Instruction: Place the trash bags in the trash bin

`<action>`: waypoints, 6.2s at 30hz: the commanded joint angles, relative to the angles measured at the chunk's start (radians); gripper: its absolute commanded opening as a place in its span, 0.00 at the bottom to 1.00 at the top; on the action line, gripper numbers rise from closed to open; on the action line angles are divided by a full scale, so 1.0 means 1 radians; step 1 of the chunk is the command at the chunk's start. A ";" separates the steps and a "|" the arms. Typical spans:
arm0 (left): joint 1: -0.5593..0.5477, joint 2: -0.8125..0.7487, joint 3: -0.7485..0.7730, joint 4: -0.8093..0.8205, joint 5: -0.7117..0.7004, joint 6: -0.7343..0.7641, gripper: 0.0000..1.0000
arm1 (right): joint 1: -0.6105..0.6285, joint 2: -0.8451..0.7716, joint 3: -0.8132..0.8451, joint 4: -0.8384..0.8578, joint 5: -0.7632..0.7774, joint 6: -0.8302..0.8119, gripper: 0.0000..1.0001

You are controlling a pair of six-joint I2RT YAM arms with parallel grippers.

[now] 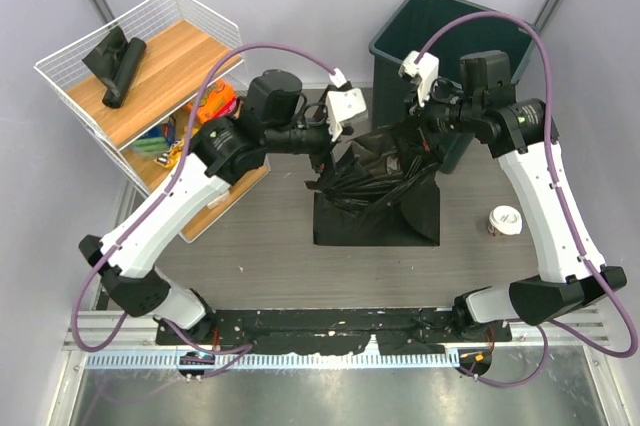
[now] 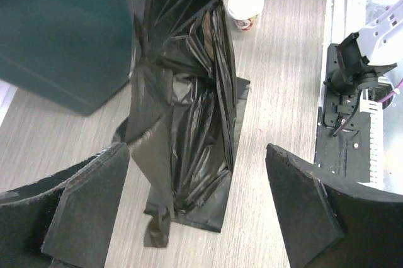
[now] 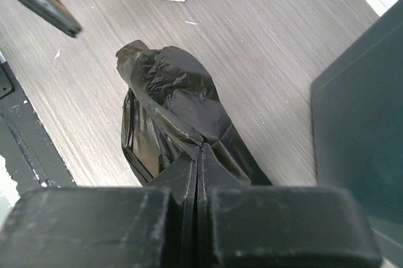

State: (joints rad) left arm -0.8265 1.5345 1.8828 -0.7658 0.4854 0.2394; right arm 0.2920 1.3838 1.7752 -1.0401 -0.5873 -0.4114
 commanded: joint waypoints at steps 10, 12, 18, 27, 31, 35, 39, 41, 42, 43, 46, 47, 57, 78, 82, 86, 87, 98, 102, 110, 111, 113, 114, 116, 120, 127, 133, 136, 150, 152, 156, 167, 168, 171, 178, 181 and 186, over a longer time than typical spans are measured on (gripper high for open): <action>0.010 -0.086 -0.154 0.112 -0.202 0.024 0.98 | -0.002 -0.034 0.182 -0.009 0.067 0.036 0.01; 0.027 -0.079 -0.151 0.128 -0.206 0.024 0.99 | -0.002 -0.043 0.184 -0.009 0.069 0.033 0.01; 0.096 -0.068 -0.143 0.152 -0.170 0.008 0.99 | -0.002 -0.054 0.171 -0.011 0.070 0.029 0.01; 0.147 -0.025 -0.134 0.128 0.001 0.006 0.99 | -0.002 -0.057 0.176 -0.012 0.061 0.031 0.01; 0.145 0.001 -0.139 0.137 0.061 -0.002 0.99 | -0.002 -0.057 0.179 -0.012 0.064 0.029 0.01; 0.150 0.041 -0.125 0.164 0.061 -0.020 0.92 | -0.002 -0.057 0.176 -0.012 0.061 0.033 0.02; 0.151 0.088 -0.080 0.149 0.094 -0.043 0.63 | -0.002 -0.065 0.165 -0.011 0.073 0.029 0.01; 0.151 0.101 -0.076 0.146 0.120 -0.055 0.30 | -0.004 -0.071 0.155 -0.008 0.081 0.028 0.01; 0.152 0.102 -0.076 0.149 0.120 -0.058 0.17 | -0.004 -0.074 0.152 -0.006 0.087 0.028 0.01; 0.153 0.102 -0.077 0.148 0.120 -0.060 0.04 | -0.002 -0.078 0.145 -0.003 0.093 0.028 0.01; 0.173 0.081 -0.099 0.151 0.120 -0.063 0.00 | -0.002 -0.089 0.139 0.000 0.133 0.025 0.01; 0.182 0.069 -0.111 0.157 0.116 -0.063 0.00 | -0.004 -0.091 0.139 0.000 0.156 0.023 0.01; 0.328 -0.079 -0.206 0.125 0.078 -0.026 0.00 | -0.059 -0.120 0.138 0.015 0.273 -0.001 0.01; 0.406 -0.125 -0.217 0.028 -0.007 0.048 0.00 | -0.168 -0.117 0.150 0.002 0.297 -0.020 0.01; 0.395 -0.097 -0.140 0.034 0.088 -0.034 0.00 | -0.168 -0.086 0.177 -0.054 0.163 -0.015 0.06; 0.336 -0.060 -0.057 0.019 0.093 -0.063 0.00 | -0.163 -0.048 0.227 -0.110 0.038 -0.020 0.39; 0.313 -0.053 -0.044 0.017 0.079 -0.064 0.00 | -0.162 -0.043 0.231 -0.115 0.005 -0.017 0.44; 0.133 0.058 0.133 -0.096 -0.048 0.021 0.00 | 0.002 0.026 0.262 -0.063 -0.002 -0.003 0.81; 0.121 0.064 0.142 -0.099 -0.036 0.043 0.00 | 0.030 0.027 0.236 -0.048 -0.011 -0.021 0.83; 0.095 0.039 0.130 -0.139 0.045 0.103 0.00 | 0.067 0.047 0.162 -0.012 -0.052 -0.066 0.84; 0.090 0.033 0.125 -0.138 0.048 0.107 0.00 | 0.071 0.052 0.155 -0.002 -0.071 -0.066 0.84; 0.089 0.026 0.118 -0.142 0.065 0.116 0.00 | 0.084 0.061 0.139 0.017 -0.091 -0.066 0.84; 0.089 0.023 0.115 -0.148 0.077 0.124 0.00 | 0.093 0.069 0.127 0.037 -0.094 -0.066 0.84; 0.089 0.010 0.104 -0.150 0.099 0.136 0.00 | 0.099 0.075 0.115 0.055 -0.108 -0.070 0.85; 0.087 -0.017 0.072 -0.133 0.113 0.147 0.00 | 0.108 0.109 0.112 0.055 -0.154 -0.098 0.85; 0.089 -0.045 0.016 -0.099 0.099 0.155 0.00 | 0.116 0.142 0.093 0.009 -0.289 -0.182 0.64; 0.087 -0.060 -0.034 -0.037 0.041 0.135 0.00 | 0.119 0.139 0.095 -0.020 -0.277 -0.207 0.01; 0.089 -0.068 -0.044 -0.003 -0.030 0.113 0.11 | 0.119 0.110 0.089 0.021 -0.166 -0.147 0.01; 0.089 -0.134 -0.053 -0.001 -0.208 0.003 1.00 | 0.121 0.095 0.187 0.066 0.210 0.078 0.01; 0.089 -0.143 -0.059 -0.003 -0.243 -0.018 1.00 | 0.119 0.100 0.201 0.069 0.221 0.091 0.01; 0.089 -0.152 -0.074 -0.015 -0.309 -0.080 0.97 | 0.121 0.103 0.224 0.069 0.241 0.103 0.01; 0.089 -0.152 -0.070 -0.138 -0.452 -0.196 0.78 | 0.119 0.095 0.254 0.077 0.291 0.095 0.01; 0.089 -0.149 -0.068 -0.144 -0.461 -0.198 0.78 | 0.119 0.095 0.257 0.077 0.293 0.097 0.01; 0.089 -0.134 -0.070 -0.145 -0.476 -0.209 0.78 | 0.118 0.089 0.263 0.077 0.297 0.095 0.01; 0.107 -0.080 -0.082 -0.092 -0.476 -0.207 0.78 | 0.116 0.058 0.251 0.077 0.303 0.088 0.01; 0.159 -0.044 -0.064 -0.090 -0.443 -0.224 0.78 | 0.114 0.040 0.242 0.077 0.313 0.082 0.01; 0.250 0.010 -0.027 -0.081 -0.265 -0.282 0.78 | 0.110 0.006 0.214 0.078 0.316 0.079 0.01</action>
State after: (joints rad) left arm -0.6353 1.5196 1.8069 -0.8917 0.0822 0.0158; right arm 0.4068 1.4590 1.9930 -1.0023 -0.2859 -0.3336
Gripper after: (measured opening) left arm 0.776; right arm 0.028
